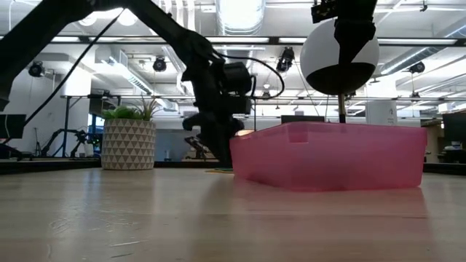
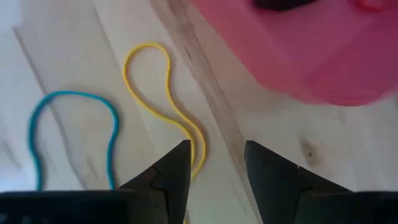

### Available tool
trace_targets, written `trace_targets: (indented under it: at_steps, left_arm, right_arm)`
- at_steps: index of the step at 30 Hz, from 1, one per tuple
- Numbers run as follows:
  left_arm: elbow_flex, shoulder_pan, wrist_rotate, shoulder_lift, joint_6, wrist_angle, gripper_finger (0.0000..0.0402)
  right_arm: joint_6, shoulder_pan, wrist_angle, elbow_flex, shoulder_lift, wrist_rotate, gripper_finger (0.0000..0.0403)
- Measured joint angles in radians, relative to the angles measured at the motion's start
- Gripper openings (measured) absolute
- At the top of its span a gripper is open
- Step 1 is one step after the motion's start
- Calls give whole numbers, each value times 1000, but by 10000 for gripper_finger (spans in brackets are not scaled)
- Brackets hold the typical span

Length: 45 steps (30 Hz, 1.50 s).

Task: Pick and place rubber bands into bin
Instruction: Put the yellow rubber band into the pink bin

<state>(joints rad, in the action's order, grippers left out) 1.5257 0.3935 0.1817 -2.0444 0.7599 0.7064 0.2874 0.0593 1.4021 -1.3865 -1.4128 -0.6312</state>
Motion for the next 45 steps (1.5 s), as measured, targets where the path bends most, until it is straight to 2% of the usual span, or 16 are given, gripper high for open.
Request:
trace_targets:
  at_steps: [15, 22, 29, 35, 45]
  left_arm:
    - [4, 11, -7, -48, -53, -36, 134]
    - [20, 26, 4, -48, -74, 1, 134]
    - [20, 26, -108, -48, -44, 54, 134]
    - [31, 28, -112, -48, -26, 15, 134]
    - [74, 9, -115, -83, -8, 68, 134]
  right_arm:
    - [-2, 1, -1, 1, 0, 0, 194]
    - [-3, 9, -2, 1, 0, 0, 194]
    - [-6, 36, -3, 1, 0, 0, 194]
    - [-8, 56, -5, 2, 0, 0, 194]
    - [-11, 63, -6, 2, 0, 0, 194]
